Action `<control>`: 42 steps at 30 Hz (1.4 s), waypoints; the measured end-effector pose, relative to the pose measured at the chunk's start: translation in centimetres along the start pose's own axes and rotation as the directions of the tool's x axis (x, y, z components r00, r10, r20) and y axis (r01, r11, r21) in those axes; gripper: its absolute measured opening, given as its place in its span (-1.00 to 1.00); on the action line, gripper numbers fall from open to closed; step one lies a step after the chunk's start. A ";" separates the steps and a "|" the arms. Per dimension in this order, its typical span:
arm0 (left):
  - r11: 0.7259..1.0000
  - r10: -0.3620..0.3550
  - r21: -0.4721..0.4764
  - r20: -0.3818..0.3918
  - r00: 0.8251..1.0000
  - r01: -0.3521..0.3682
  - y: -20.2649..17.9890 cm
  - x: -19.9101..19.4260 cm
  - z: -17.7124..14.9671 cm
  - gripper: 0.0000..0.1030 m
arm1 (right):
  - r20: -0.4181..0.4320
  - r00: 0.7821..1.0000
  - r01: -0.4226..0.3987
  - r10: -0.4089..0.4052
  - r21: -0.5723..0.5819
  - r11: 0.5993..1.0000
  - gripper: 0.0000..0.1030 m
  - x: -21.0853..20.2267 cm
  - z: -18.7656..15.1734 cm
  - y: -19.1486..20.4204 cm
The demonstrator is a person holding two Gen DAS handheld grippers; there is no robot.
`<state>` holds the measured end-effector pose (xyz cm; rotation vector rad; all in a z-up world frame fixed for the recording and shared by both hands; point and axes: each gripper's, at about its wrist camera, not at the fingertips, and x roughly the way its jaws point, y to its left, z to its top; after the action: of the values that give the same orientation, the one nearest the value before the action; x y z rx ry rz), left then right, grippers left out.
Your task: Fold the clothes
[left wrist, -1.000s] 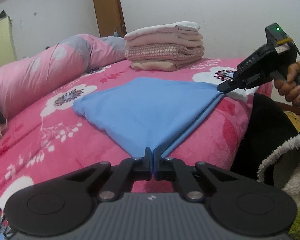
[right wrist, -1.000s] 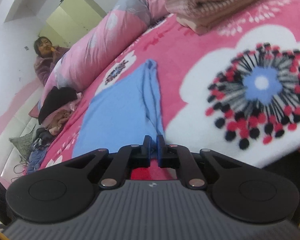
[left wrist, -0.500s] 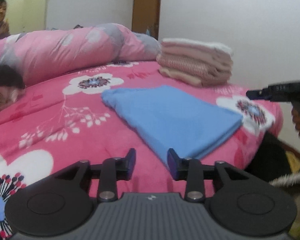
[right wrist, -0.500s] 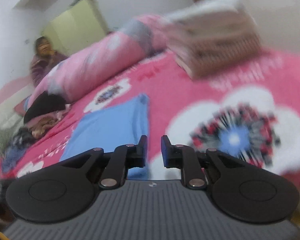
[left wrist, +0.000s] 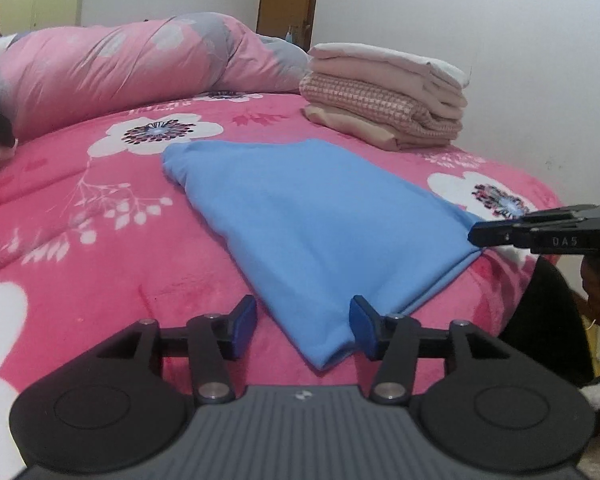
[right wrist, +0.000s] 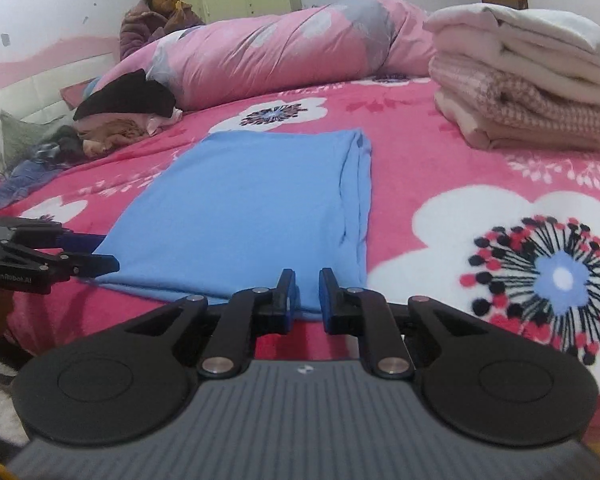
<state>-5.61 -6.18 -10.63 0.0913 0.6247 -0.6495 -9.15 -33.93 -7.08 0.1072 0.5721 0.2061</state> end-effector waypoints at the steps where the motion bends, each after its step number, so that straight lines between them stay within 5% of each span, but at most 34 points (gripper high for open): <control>1: 1.000 -0.006 -0.009 -0.002 1.000 0.006 0.2 -0.3 0.1 0.09 | -0.013 1.000 -0.001 0.001 -0.005 1.000 -0.77 -0.1 0.2 0.0; 10: 0.998 0.018 0.061 0.074 0.997 -0.023 -0.6 -1.8 2.5 0.43 | 0.052 0.998 -0.038 0.045 -0.132 0.991 -0.75 -0.4 4.7 3.3; 16: 0.997 -0.046 0.060 0.081 0.996 0.041 -1.4 1.5 3.8 0.43 | -0.111 0.992 0.044 -0.053 -0.084 0.995 -0.79 3.8 3.4 2.0; 20: 0.996 -0.086 0.002 0.040 0.996 0.086 -0.8 3.2 2.4 0.43 | -0.115 0.991 0.059 -0.067 -0.069 0.996 -0.77 3.4 5.4 1.8; 26: 0.990 -0.131 -0.048 0.094 0.987 0.136 0.1 3.2 1.0 0.52 | -0.055 0.997 -0.058 0.054 -0.059 0.997 -0.78 6.7 12.2 3.6; 36: 0.968 -0.213 -0.096 0.185 0.959 0.233 1.7 3.3 -0.7 0.56 | -0.225 0.963 -0.183 0.151 -0.127 0.975 -0.74 18.2 18.5 10.0; 40: 0.960 -0.236 -0.100 0.201 0.951 0.260 2.1 3.4 -1.0 0.59 | -0.272 0.953 -0.195 0.134 -0.211 0.958 -0.02 22.7 20.7 12.0; 42: 0.959 -0.242 -0.097 0.206 0.948 0.266 2.1 3.4 -1.2 0.59 | -0.335 0.932 -0.207 0.142 -0.168 0.964 0.05 25.7 21.9 11.6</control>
<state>-2.86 -6.01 -13.75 -0.1703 0.4914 -0.8566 22.03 -17.88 -0.47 -0.0744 0.8637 0.4603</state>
